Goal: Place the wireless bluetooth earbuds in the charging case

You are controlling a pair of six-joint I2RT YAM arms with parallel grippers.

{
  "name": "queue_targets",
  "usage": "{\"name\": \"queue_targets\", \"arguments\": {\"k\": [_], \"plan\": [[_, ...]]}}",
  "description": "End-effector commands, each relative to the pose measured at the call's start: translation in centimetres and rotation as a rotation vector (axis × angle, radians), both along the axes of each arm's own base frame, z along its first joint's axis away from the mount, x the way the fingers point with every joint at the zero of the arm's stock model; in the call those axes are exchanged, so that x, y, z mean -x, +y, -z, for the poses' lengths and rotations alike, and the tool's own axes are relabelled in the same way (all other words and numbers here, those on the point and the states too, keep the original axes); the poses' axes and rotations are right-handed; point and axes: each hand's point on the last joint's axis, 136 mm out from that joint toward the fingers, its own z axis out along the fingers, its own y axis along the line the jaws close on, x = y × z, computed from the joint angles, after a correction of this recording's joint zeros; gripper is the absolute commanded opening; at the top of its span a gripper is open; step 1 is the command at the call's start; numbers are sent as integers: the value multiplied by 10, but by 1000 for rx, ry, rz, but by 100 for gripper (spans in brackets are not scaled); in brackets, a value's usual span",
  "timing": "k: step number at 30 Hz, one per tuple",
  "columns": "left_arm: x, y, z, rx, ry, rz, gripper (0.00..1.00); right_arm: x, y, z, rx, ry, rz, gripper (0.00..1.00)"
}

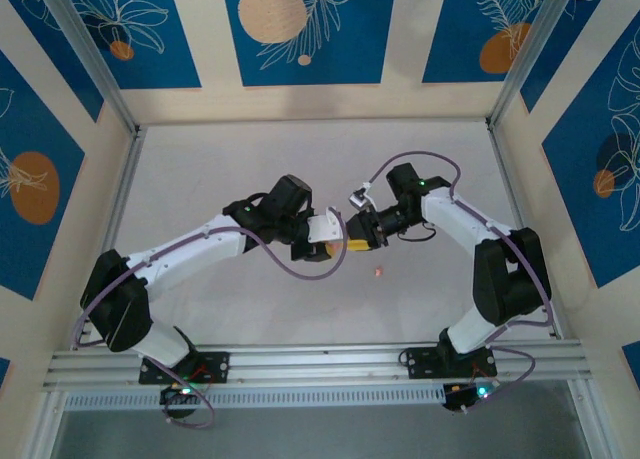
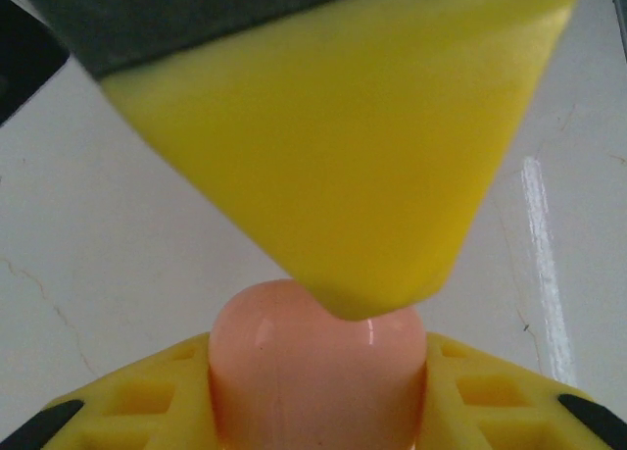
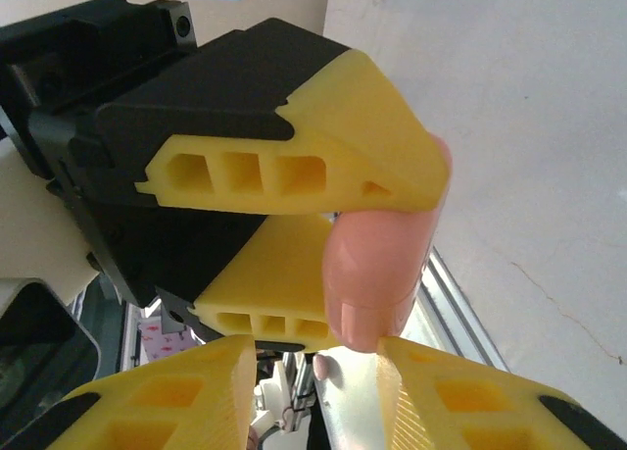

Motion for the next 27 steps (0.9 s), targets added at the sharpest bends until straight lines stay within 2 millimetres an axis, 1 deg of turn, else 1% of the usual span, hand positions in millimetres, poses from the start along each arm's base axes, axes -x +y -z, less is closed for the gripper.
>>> {"name": "queue_targets", "arguments": {"k": [1,12,19,24,27], "plan": [[7,-7,-9,40,-13,22,32,0,3,4,-4,35,3,38],[7,-10,-17,65,-29,22,32,-2,5,11,29,30,1,37],[8,-10,-14,59,-28,19,32,-5,6,10,30,21,5,37],[6,-14,-20,91,-32,11,32,-4,9,10,31,23,-5,37],[5,-17,-23,104,-36,12,32,-3,9,10,27,22,-8,31]]}}
